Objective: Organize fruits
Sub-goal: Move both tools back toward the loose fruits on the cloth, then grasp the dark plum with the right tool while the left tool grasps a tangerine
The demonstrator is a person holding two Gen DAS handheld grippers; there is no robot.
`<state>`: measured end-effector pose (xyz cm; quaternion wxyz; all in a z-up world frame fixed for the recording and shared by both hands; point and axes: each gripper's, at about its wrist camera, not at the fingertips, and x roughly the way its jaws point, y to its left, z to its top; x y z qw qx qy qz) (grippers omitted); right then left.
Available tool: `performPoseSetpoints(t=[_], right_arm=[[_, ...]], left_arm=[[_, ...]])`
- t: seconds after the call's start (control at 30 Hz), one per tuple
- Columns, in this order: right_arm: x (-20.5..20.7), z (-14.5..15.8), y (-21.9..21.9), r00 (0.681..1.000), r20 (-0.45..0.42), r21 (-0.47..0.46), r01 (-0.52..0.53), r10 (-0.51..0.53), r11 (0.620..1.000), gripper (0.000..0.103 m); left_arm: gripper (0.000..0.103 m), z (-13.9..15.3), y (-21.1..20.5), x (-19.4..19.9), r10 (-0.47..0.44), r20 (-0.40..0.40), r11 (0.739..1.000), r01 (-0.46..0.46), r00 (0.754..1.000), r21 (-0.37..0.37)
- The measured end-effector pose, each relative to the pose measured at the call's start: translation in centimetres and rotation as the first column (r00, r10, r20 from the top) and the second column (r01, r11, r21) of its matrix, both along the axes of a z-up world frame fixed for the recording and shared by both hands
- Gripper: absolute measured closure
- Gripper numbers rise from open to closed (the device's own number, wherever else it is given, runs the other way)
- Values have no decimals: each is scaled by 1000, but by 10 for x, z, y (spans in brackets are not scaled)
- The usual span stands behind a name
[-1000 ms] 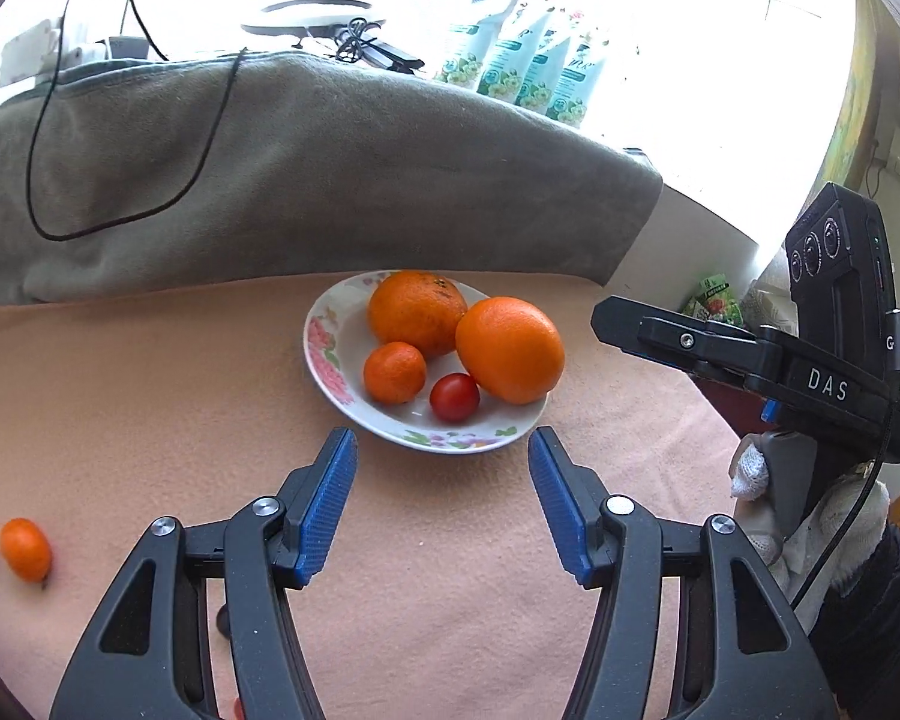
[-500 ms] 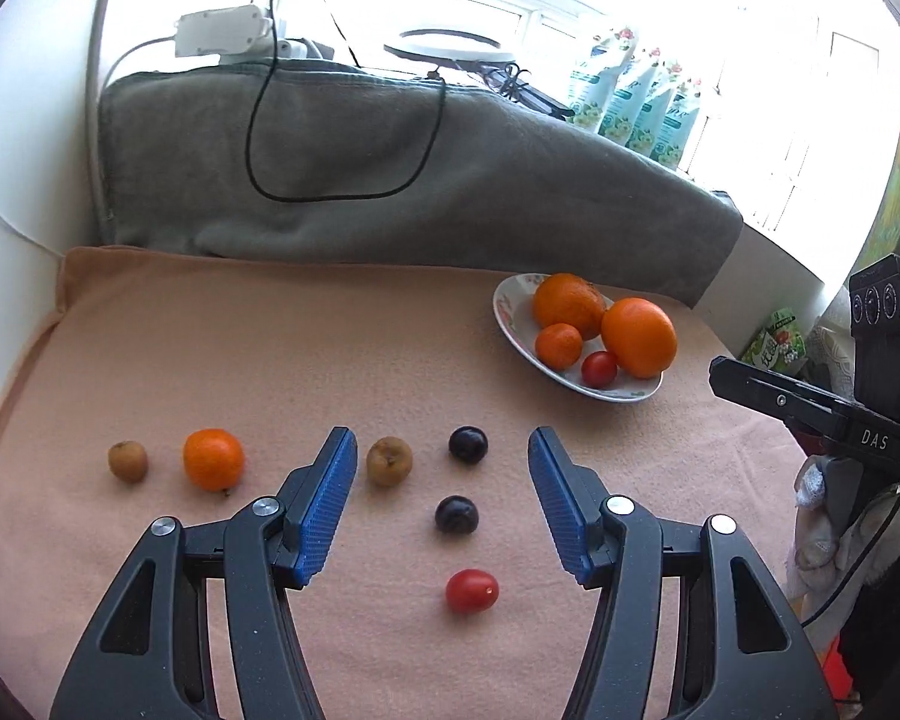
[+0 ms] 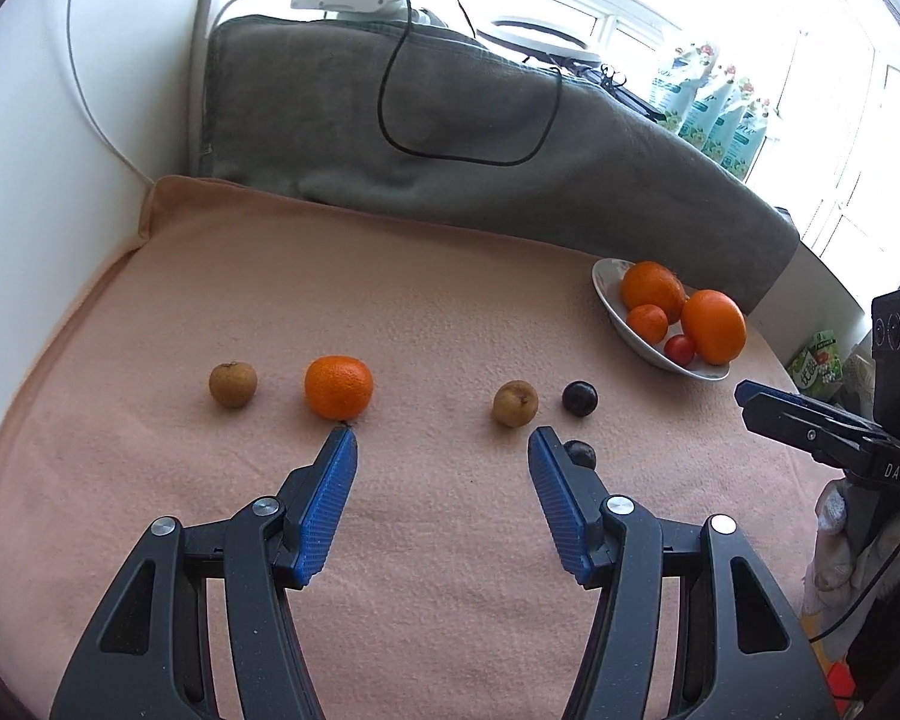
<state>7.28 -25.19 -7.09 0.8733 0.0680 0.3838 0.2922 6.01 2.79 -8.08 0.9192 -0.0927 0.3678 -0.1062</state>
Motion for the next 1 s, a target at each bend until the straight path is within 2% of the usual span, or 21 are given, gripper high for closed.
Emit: performPoseSetpoints(t=[0.07, 0.2, 0.27, 0.3, 0.63, 0.77, 1.0], right_arm=[[1, -4, 8, 1000, -19, 5, -19, 19, 1000, 29], [6, -13, 24, 997, -51, -3, -51, 51, 999, 32], [9, -17, 31, 995, -71, -4, -65, 65, 998, 47], [10, -20, 34, 994, -82, -6, -71, 70, 997, 49], [19, -34, 59, 985, -131, -26, -112, 108, 993, 58], [24, -39, 68, 982, -146, -49, -124, 115, 991, 65], [33, -50, 74, 978, -171, -72, -130, 117, 989, 66]], left_arm=[[44, -2, 4, 3, 7, -4, 1000, -7, 1000, -2], [44, -7, 11, 10, 26, -11, 1000, -26, 1000, 2], [44, -10, 12, 14, 36, -13, 999, -35, 999, 20], [44, -11, 13, 15, 39, -12, 999, -39, 999, 33], [50, -23, 21, 33, 43, -38, 998, -42, 998, 36], [51, -27, 24, 39, 48, -48, 998, -46, 998, 32], [53, -32, 23, 47, 48, -56, 998, -46, 997, 37]])
